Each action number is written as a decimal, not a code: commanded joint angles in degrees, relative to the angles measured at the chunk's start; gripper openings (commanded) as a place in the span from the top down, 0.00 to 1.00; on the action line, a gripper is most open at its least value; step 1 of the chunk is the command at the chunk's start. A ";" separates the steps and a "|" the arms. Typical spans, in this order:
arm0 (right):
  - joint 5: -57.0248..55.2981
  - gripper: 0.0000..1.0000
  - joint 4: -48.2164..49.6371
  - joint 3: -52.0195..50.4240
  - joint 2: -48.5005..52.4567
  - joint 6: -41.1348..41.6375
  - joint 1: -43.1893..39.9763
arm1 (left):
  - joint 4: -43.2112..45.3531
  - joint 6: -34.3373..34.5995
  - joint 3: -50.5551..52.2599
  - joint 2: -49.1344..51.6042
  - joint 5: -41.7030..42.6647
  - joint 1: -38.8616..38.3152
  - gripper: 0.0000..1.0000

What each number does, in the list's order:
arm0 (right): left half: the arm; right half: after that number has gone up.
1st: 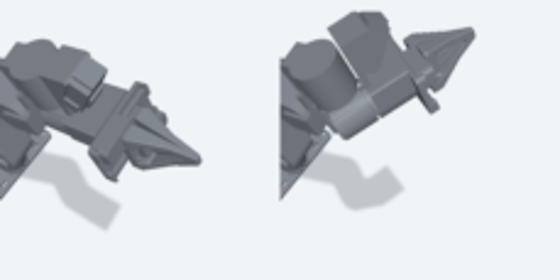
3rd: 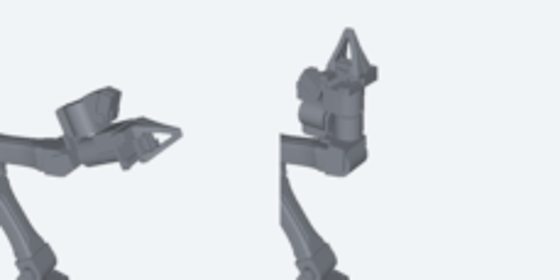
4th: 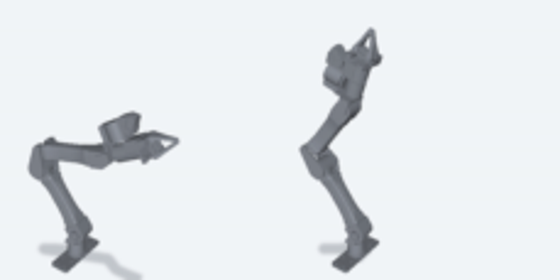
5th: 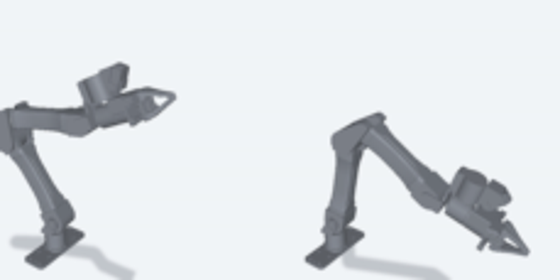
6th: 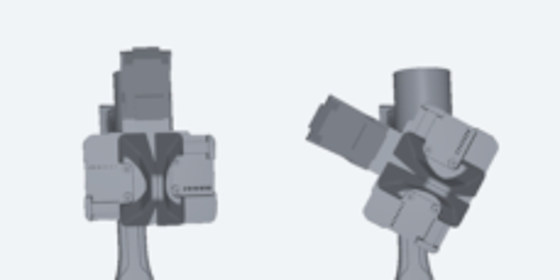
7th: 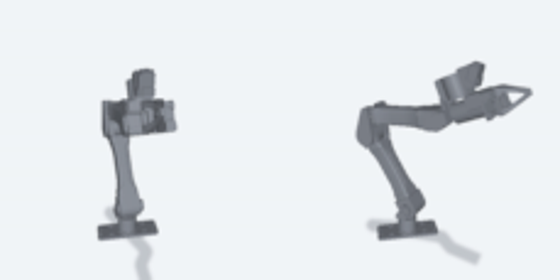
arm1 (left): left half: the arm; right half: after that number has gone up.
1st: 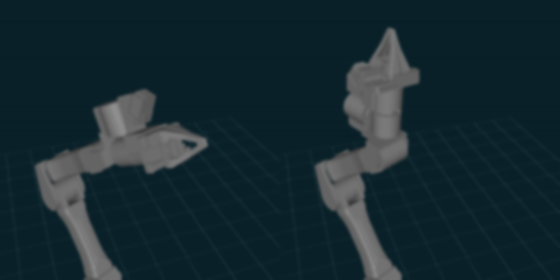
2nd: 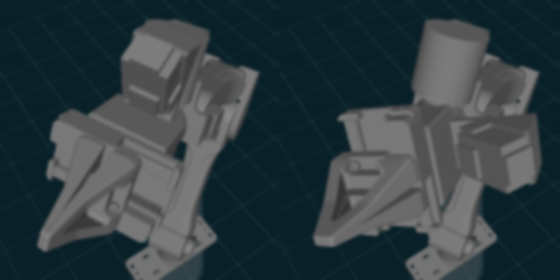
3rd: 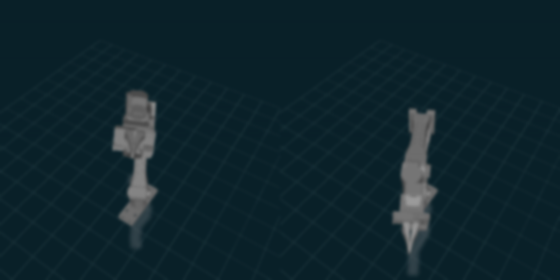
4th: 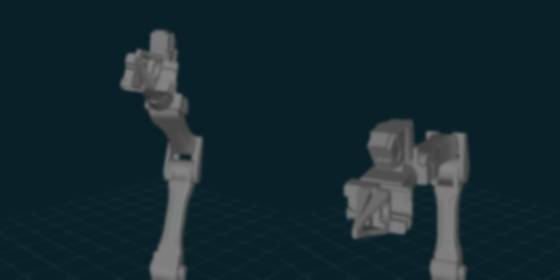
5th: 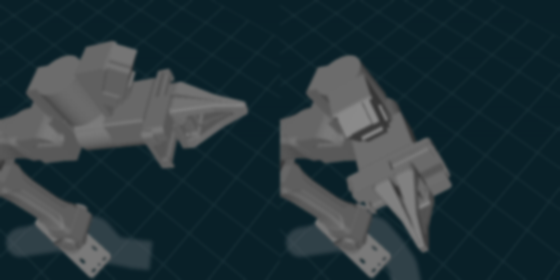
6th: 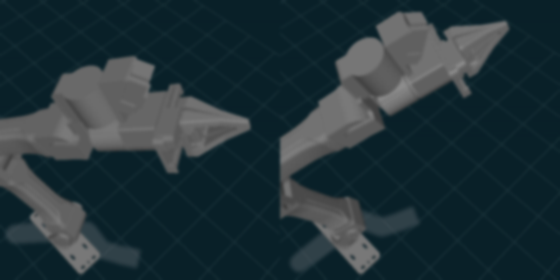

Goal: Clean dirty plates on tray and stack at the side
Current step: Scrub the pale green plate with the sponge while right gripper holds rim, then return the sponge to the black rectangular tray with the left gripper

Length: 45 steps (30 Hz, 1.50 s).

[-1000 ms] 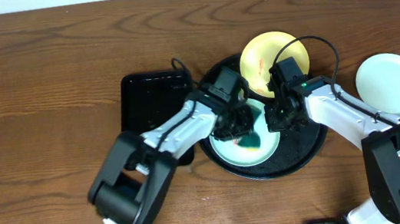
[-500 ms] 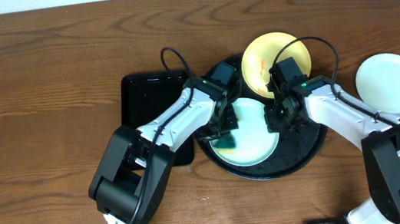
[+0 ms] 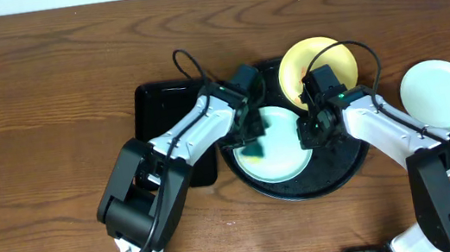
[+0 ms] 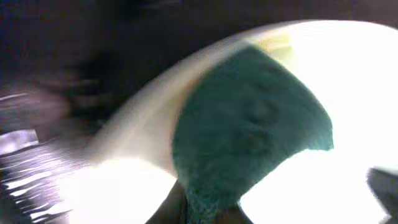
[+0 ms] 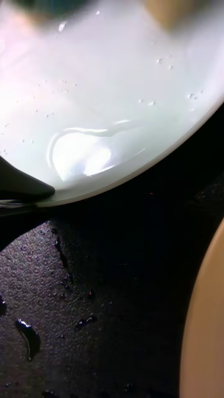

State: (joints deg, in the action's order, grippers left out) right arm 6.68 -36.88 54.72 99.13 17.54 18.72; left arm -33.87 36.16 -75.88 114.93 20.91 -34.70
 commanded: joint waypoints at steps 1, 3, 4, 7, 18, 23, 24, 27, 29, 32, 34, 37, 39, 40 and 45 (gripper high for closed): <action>-4.72 0.99 -0.42 -0.42 0.74 -0.20 -0.24 | 3.34 -0.11 0.66 2.43 16.02 -2.51 0.92; -4.72 0.99 -0.42 -0.42 0.74 -0.20 -0.24 | 4.63 -0.13 0.66 2.43 17.31 -3.65 0.92; -4.72 0.99 -0.39 -0.42 0.74 -0.17 -0.24 | 4.90 -0.15 0.66 2.43 17.27 -4.22 0.92; -4.74 0.99 -0.39 -0.42 0.74 0.15 -0.24 | 5.03 -0.79 0.66 2.43 17.22 -5.07 0.92; -4.72 0.99 -0.87 -0.42 0.74 0.22 -0.24 | -5.62 -2.08 0.63 2.43 -16.55 -3.72 0.92; -4.76 0.99 -1.25 -0.42 0.74 0.20 -0.24 | -10.29 -2.62 0.61 2.36 -37.70 -3.63 0.92; -4.76 0.99 -1.25 -0.42 0.74 0.20 -0.24 | -10.54 -3.41 0.61 2.36 -39.82 -3.63 0.92; -4.76 0.99 -1.27 -0.42 0.74 0.20 -0.24 | -12.04 -4.26 0.46 2.36 -45.29 -3.63 0.92; -4.76 0.99 -1.29 -0.42 0.74 0.20 -0.24 | -13.11 -4.31 0.26 2.36 -47.36 -3.63 0.92; -4.76 0.99 -1.27 -0.42 0.74 0.22 -0.24 | -16.35 -4.39 -1.62 2.27 -47.39 -3.63 0.92; -4.76 0.99 -1.27 -0.42 0.74 0.22 -0.24 | -19.71 -4.13 -4.61 2.27 -46.84 -3.63 0.92; -4.79 0.99 -1.27 -0.42 0.74 0.22 -0.24 | -23.32 -4.00 -8.79 2.14 -44.52 -3.63 0.92; -4.76 0.99 -1.29 -0.42 0.74 0.22 -0.24 | -25.24 -4.00 -11.56 1.90 -41.22 -3.56 0.92; -4.76 0.99 -1.31 -0.42 0.74 0.22 -0.24 | -26.01 -4.02 -12.74 1.68 -39.17 -3.56 0.92; -4.79 0.99 -1.73 -0.42 0.74 0.22 -0.24 | -27.87 -4.24 -15.23 -1.75 -29.11 -2.93 0.92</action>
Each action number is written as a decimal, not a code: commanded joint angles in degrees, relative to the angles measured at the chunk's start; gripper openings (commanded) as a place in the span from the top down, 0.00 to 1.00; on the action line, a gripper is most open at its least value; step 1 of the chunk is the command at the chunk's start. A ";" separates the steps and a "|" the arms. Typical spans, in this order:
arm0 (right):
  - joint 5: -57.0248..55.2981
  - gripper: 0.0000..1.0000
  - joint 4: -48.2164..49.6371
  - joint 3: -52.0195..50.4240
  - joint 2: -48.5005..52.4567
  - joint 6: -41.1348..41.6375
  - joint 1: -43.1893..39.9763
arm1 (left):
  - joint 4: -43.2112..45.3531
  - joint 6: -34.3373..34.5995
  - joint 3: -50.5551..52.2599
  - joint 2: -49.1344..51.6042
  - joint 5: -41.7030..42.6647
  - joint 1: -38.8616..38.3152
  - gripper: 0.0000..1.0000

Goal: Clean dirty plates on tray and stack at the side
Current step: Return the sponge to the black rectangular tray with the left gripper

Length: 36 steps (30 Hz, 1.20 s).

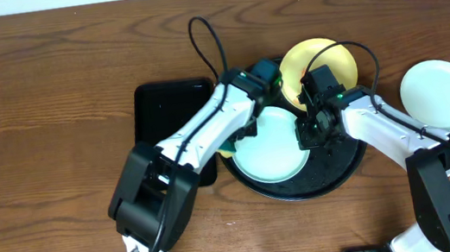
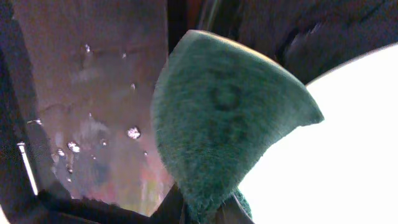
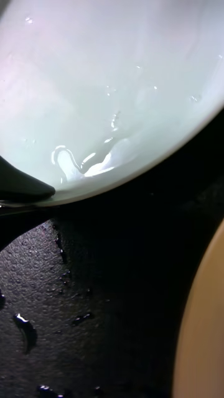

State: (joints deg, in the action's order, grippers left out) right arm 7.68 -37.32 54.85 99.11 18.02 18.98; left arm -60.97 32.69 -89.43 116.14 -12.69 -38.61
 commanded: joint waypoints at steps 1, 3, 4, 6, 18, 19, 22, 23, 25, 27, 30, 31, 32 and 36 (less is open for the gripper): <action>-5.79 0.99 -1.31 -0.55 0.76 -0.26 -0.50 | -0.94 -0.76 -1.68 -4.13 6.21 1.46 0.92; -5.81 0.99 -1.29 -0.55 0.76 -0.26 -0.50 | -1.68 -0.76 -1.68 -7.04 9.01 3.06 0.92; -5.79 0.99 -1.27 -0.55 0.76 -0.26 -0.50 | -2.21 -0.79 -1.68 -8.50 9.73 4.13 0.92; -5.77 0.99 -1.25 -0.55 0.76 -0.28 -0.50 | -3.39 -1.09 -1.66 -11.26 9.79 6.86 0.92; -5.73 0.99 -0.15 -0.55 0.76 -1.40 -0.50 | 2.40 -8.74 9.92 -13.25 16.74 26.34 0.92; -5.70 0.99 0.00 -0.55 0.76 -1.40 -0.50 | 3.91 -9.05 11.69 -13.25 16.76 26.86 0.92; -5.70 0.99 0.28 -0.55 0.76 -1.38 -0.50 | 9.20 -9.14 17.29 -13.25 16.76 28.17 0.92; -5.70 0.99 0.31 -0.55 0.76 -1.38 -0.50 | 10.49 -9.18 18.56 -13.25 16.74 28.44 0.92; -5.70 0.99 0.28 -0.55 0.76 -1.38 -0.50 | 11.37 -9.79 19.74 -13.25 16.74 28.85 0.92; -5.70 0.99 0.28 -0.55 0.76 -1.38 -0.50 | 10.93 -9.79 19.41 -13.42 16.79 29.14 0.85; -5.70 0.99 0.37 -0.55 0.76 -1.38 -0.50 | 9.31 -10.25 17.75 -14.75 17.53 29.33 0.71; -5.70 0.99 0.48 -0.55 0.76 -1.38 -0.50 | 8.57 -10.73 16.96 -15.61 18.25 29.33 0.61; -5.70 0.99 0.57 -0.55 0.76 -1.36 -0.50 | 7.87 -11.30 16.15 -16.63 18.97 29.33 0.56; -5.73 0.97 2.71 -0.55 0.76 -1.38 -0.50 | 5.49 -11.69 13.90 -23.23 20.83 29.33 0.45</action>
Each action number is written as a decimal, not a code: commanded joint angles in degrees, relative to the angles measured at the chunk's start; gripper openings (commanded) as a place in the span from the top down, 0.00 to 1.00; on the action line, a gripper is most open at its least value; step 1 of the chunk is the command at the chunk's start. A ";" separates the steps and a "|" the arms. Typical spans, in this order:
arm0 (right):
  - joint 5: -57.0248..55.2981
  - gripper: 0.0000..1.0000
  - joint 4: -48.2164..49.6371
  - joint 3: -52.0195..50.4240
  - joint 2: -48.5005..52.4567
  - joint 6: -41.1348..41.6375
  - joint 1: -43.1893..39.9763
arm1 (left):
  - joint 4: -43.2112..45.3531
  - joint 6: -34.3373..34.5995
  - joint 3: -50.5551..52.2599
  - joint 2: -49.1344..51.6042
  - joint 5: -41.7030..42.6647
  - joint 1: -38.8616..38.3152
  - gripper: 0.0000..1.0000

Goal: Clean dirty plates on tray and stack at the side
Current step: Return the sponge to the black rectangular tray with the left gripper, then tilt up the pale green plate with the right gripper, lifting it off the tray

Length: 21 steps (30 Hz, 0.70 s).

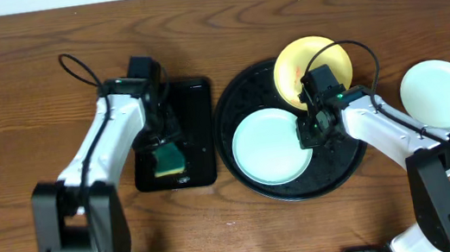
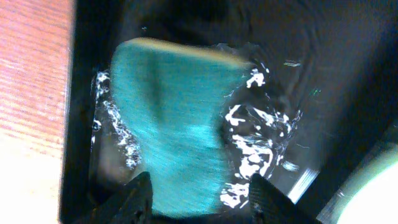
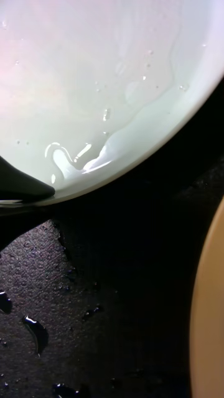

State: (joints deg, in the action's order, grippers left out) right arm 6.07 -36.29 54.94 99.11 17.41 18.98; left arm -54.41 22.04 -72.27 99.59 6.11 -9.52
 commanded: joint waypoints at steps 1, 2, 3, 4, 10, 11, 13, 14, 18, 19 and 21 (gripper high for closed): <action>-4.11 0.96 2.60 -0.63 0.76 -0.74 -0.50 | -1.25 -1.05 -3.30 -8.85 2.25 0.24 0.41; -4.09 0.97 3.50 -0.63 0.76 -0.74 -0.50 | -1.42 -1.03 -3.30 -11.08 2.27 0.24 0.37; -4.04 0.99 4.22 -0.63 0.76 -0.74 -0.50 | -1.68 -1.05 -3.30 -13.27 2.27 0.24 0.34; -3.78 0.99 4.68 -0.63 0.76 -0.74 -0.50 | -1.95 -1.05 -3.30 -15.43 2.27 0.24 0.31; 3.65 0.99 4.83 1.60 -0.83 -3.61 -0.55 | -3.28 -1.05 -3.30 -25.94 2.23 0.24 0.21; 3.65 0.99 4.42 2.64 -1.75 -3.61 -0.52 | -3.39 -1.05 -3.30 -27.23 2.23 0.24 0.21; 3.41 0.99 3.23 5.33 -3.87 -4.39 -0.50 | -3.41 -1.05 -3.30 -29.29 2.23 0.24 0.20; 3.19 0.99 2.51 6.84 -4.90 -5.18 -0.50 | -3.41 -1.05 -3.30 -30.10 2.23 0.24 0.20; 2.69 0.99 -0.90 13.97 -7.87 -7.96 -0.22 | -3.41 -1.05 -3.30 -31.91 2.25 0.24 0.20; 2.54 0.99 -1.38 15.69 -8.11 -8.31 0.02 | -3.41 -1.03 -3.30 -31.98 2.25 0.24 0.20; 2.32 0.99 -1.64 18.80 -8.13 -8.33 0.87 | -3.41 -1.05 -3.30 -31.89 2.25 0.24 0.20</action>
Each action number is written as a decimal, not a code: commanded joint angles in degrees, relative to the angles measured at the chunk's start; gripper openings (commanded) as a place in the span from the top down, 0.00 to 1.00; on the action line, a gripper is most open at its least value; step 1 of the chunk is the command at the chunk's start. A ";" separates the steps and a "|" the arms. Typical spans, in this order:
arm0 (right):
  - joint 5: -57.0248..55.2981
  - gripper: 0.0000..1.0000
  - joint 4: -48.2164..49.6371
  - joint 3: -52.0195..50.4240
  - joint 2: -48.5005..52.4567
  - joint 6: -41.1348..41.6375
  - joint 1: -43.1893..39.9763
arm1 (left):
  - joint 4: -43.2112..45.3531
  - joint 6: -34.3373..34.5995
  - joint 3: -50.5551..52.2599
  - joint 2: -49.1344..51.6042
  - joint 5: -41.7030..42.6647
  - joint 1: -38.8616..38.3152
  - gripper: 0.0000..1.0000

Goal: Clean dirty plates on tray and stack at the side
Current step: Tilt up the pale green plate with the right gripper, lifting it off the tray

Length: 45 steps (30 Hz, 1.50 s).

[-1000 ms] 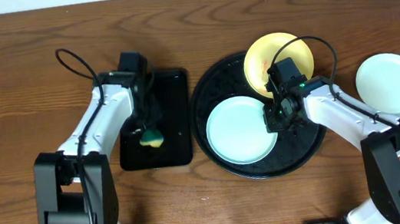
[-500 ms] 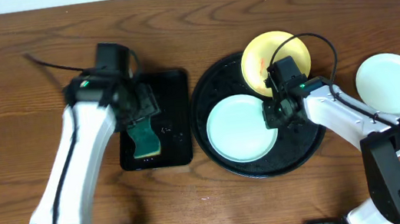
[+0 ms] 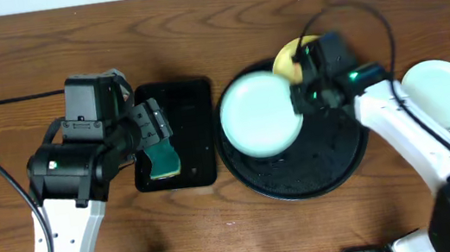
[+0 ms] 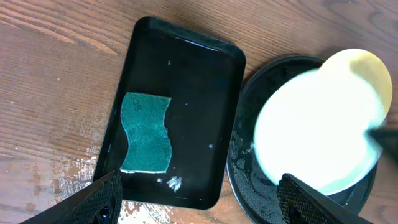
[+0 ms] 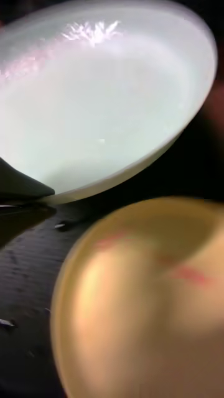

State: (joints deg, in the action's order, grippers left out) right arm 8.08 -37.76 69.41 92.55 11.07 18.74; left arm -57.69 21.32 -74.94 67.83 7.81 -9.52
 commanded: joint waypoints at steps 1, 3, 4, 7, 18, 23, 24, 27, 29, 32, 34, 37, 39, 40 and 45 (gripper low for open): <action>0.31 0.99 0.26 5.44 -1.46 -1.99 1.68 | -0.13 -0.33 -0.63 -0.09 0.52 0.24 0.20; 0.20 0.99 2.58 6.51 -1.46 -2.23 3.08 | -0.13 -0.33 -0.63 -0.02 0.55 0.24 0.20; -0.20 0.99 4.20 6.60 -1.46 -2.21 3.96 | -0.13 -0.31 -0.63 -0.02 0.55 0.24 0.19; -1.70 0.99 9.33 6.60 -0.81 -2.19 7.45 | -0.13 -0.33 -0.63 0.00 0.55 0.24 0.20; -19.93 0.99 26.77 6.60 8.94 -8.70 21.75 | -0.13 -0.33 -0.61 0.00 0.55 0.24 0.19; -24.20 0.99 34.21 6.60 8.61 -16.92 24.87 | -0.13 -0.33 -0.61 0.00 0.52 0.24 0.19; -24.96 0.99 35.47 6.60 8.46 -18.91 25.38 | -0.13 -0.33 -0.61 0.00 0.55 0.24 0.19; -29.38 0.99 37.62 6.60 7.58 -24.11 27.04 | -0.13 -0.33 -0.61 0.00 0.55 0.24 0.19; -31.43 0.99 37.83 6.60 6.82 -27.15 28.02 | -0.13 -0.33 -0.61 0.00 0.55 0.24 0.19; -33.24 0.99 38.36 6.60 5.97 -29.51 29.07 | -0.13 -0.33 -0.61 0.00 0.55 0.24 0.19; -34.16 0.99 39.06 6.60 5.53 -29.99 29.66 | -0.13 -0.33 -0.61 0.00 0.55 0.24 0.19; -35.10 0.99 40.17 6.60 5.11 -30.03 30.08 | -0.13 -0.33 -0.63 0.00 0.55 0.24 0.19; -35.28 0.99 40.76 6.60 4.79 -30.47 30.05 | -0.13 -0.33 -0.61 0.00 0.52 0.24 0.19; -35.30 0.99 41.07 6.60 4.57 -31.17 30.05 | -0.13 -0.31 -0.61 0.00 0.55 0.24 0.19; -35.30 0.99 42.53 6.60 4.44 -34.53 30.12 | -0.13 -0.33 -0.61 0.00 0.55 0.24 0.19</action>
State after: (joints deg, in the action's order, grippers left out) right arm -25.89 4.16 75.26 98.70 -20.75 48.64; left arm -57.69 21.30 -74.94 67.83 7.84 -9.52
